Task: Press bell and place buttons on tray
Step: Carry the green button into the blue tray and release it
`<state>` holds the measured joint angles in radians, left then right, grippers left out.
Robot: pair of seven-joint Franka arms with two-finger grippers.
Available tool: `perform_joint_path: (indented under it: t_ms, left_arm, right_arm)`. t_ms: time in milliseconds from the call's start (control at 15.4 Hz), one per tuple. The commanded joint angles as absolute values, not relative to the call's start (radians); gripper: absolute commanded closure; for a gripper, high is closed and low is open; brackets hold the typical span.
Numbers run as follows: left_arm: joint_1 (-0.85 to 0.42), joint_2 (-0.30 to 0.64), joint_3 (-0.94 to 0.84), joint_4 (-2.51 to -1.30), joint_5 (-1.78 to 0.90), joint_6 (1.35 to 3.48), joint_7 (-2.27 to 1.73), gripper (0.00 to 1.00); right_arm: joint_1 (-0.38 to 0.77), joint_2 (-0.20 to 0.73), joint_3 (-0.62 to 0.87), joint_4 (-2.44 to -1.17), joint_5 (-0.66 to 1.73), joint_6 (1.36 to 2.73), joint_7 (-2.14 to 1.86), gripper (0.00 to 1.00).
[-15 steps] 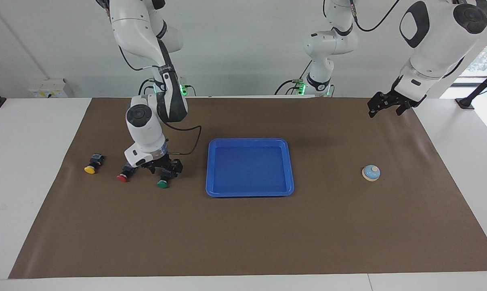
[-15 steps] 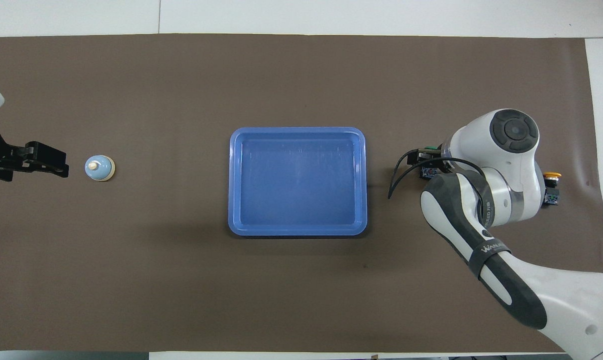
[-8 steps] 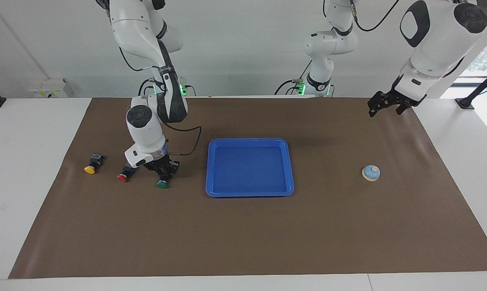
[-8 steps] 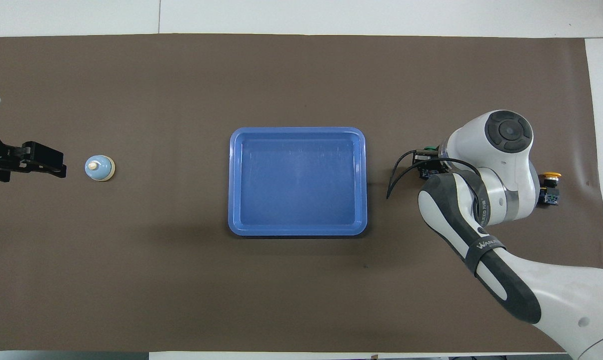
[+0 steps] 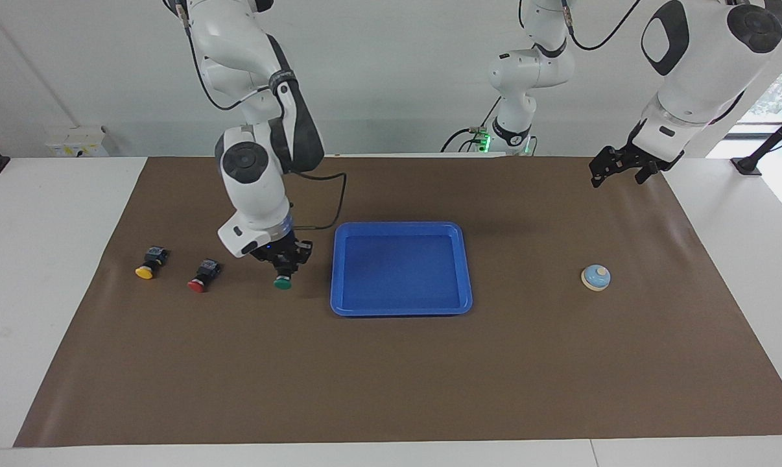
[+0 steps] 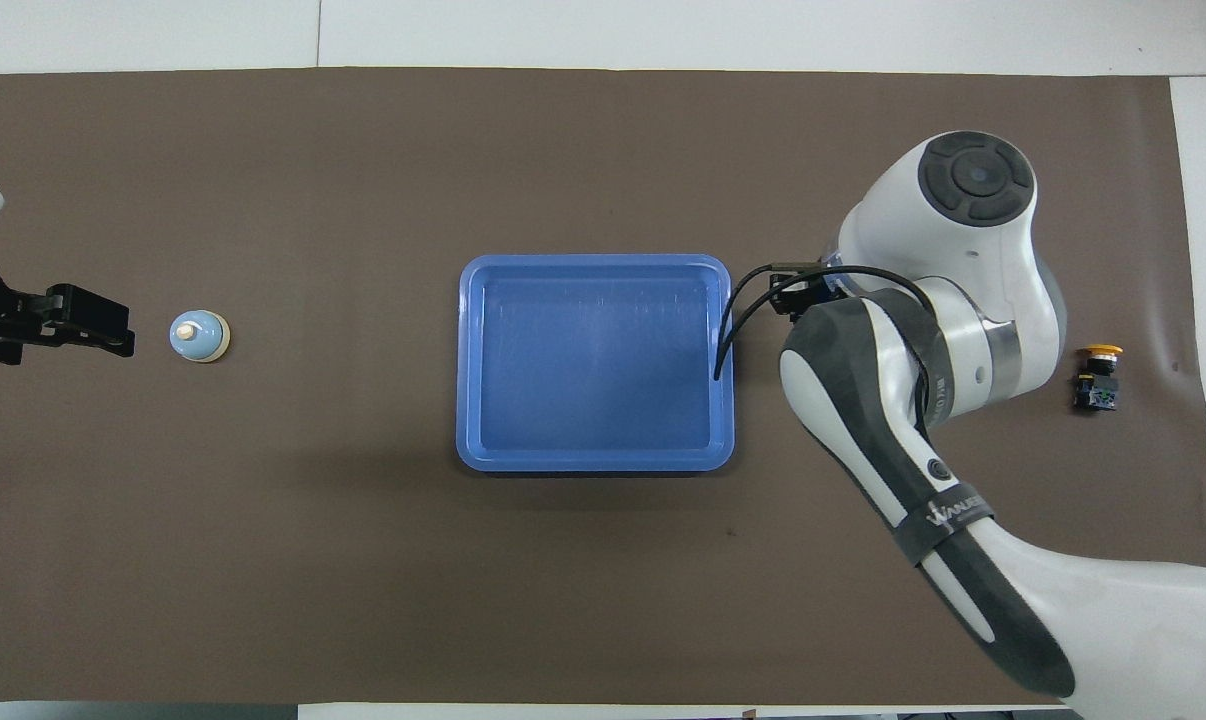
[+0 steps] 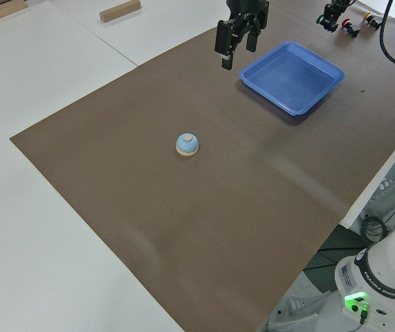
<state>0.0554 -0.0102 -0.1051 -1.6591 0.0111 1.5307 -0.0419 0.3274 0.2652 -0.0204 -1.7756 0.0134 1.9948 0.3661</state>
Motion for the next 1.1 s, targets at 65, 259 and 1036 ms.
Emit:
perform_joint_path:
  t_ms: [65, 259, 1036]
  left_arm:
    - [0.028, -0.017, -0.092, -1.647, -0.002, 1.503, -0.054, 0.00]
    - [0.038, -0.021, -0.092, -1.649, 0.000, 1.505, -0.052, 0.00]
    - [0.044, -0.029, -0.094, -1.663, 0.000, 1.516, -0.051, 0.00]
  right_arm:
    - [0.446, 0.301, -0.023, -1.749, 0.035, 1.999, 0.445, 1.00]
    - [0.512, 0.359, -0.023, -1.761, 0.046, 2.075, 0.526, 1.00]
    - [0.491, 0.385, -0.029, -1.836, 0.048, 2.214, 0.557, 0.00]
